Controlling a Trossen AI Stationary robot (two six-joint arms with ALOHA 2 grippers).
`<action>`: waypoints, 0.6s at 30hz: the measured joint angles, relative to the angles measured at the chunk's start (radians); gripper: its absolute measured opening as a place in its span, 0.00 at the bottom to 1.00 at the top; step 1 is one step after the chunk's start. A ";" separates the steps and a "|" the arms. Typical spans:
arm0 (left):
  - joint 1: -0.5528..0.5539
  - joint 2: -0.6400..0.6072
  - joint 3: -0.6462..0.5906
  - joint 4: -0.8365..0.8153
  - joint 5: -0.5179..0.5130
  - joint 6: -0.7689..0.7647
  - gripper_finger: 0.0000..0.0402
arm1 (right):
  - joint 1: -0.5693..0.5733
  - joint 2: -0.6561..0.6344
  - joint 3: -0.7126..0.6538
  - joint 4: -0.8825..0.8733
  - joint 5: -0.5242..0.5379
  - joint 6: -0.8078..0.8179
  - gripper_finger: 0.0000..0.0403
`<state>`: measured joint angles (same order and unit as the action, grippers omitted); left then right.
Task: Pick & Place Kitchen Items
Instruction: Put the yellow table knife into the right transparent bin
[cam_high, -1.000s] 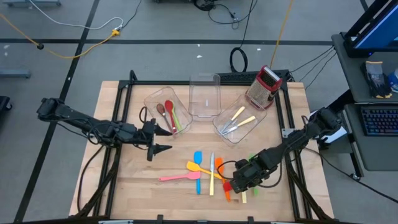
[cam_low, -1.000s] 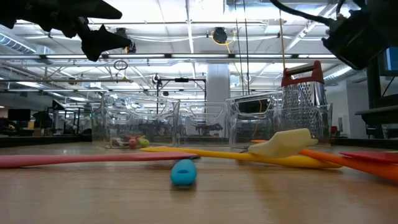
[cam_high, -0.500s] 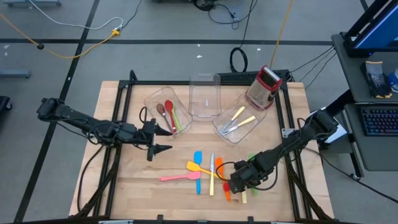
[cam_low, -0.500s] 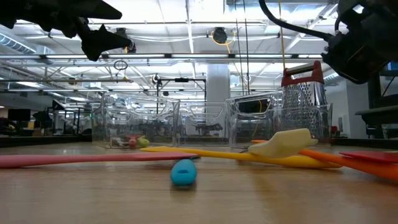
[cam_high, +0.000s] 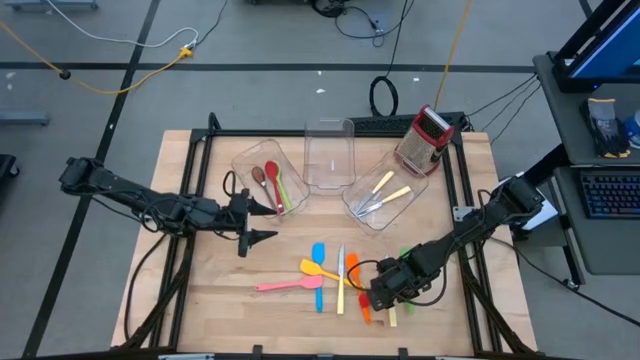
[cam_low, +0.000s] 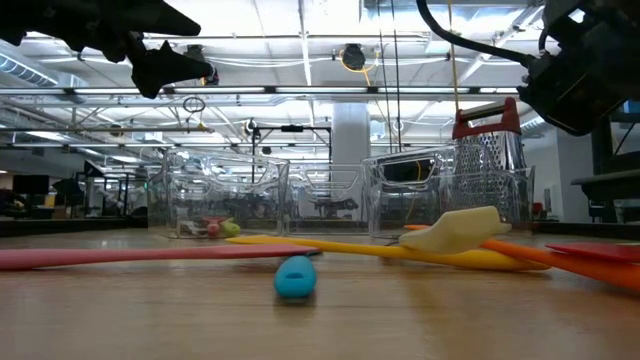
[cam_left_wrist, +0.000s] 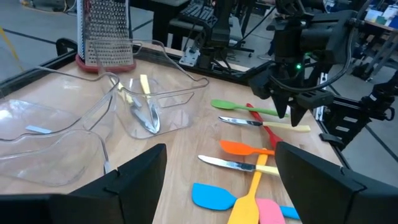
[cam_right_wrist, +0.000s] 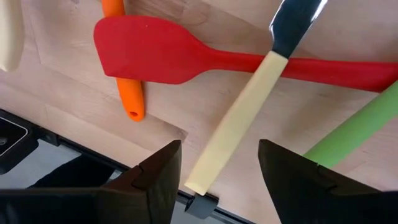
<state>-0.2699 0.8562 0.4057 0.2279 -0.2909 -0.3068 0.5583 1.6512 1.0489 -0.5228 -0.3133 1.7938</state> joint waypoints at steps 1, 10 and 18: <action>0.000 0.000 0.000 0.000 0.000 0.001 0.76 | 0.000 0.000 0.000 0.000 0.000 0.000 0.51; 0.000 0.000 0.000 0.000 0.000 0.009 0.76 | 0.000 0.001 0.000 0.010 0.002 0.018 0.51; 0.000 0.000 0.000 0.004 0.000 0.017 0.76 | 0.014 0.050 0.000 0.053 -0.003 0.027 0.51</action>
<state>-0.2699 0.8562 0.4057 0.2321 -0.2910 -0.2899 0.5724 1.7013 1.0489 -0.4700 -0.3160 1.8210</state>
